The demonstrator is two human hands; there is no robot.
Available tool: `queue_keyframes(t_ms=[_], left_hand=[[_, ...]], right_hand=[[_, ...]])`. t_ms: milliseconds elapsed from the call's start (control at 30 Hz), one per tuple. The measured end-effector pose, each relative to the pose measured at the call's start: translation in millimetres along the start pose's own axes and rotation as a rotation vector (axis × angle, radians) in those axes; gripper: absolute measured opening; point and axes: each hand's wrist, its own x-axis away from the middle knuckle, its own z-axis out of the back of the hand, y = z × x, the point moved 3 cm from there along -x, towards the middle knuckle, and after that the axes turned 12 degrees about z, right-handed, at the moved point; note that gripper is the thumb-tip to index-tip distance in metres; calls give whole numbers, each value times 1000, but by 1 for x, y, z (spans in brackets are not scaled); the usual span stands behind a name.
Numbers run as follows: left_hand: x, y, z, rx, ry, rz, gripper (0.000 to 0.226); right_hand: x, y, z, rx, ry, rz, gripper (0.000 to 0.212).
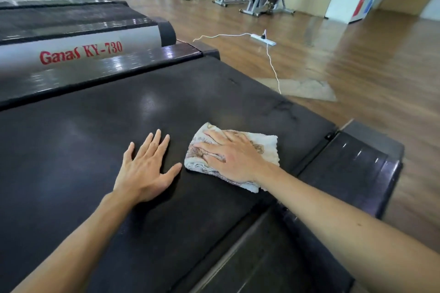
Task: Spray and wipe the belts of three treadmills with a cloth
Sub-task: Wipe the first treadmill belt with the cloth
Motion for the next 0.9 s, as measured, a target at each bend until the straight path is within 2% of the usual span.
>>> queue_keyframes(t_ms=[167, 367, 700, 900], left_hand=[[4, -1, 3, -8, 9, 9, 100], [4, 0, 4, -23, 9, 12, 84], [9, 3, 7, -22, 15, 18, 83], [7, 2, 7, -24, 12, 12, 84]], right_hand=[[21, -10, 8, -3, -54, -46, 46], [18, -10, 10, 19, -130, -68, 50], [15, -7, 13, 109, -240, -80, 53], [6, -9, 15, 152, -323, -123, 62]])
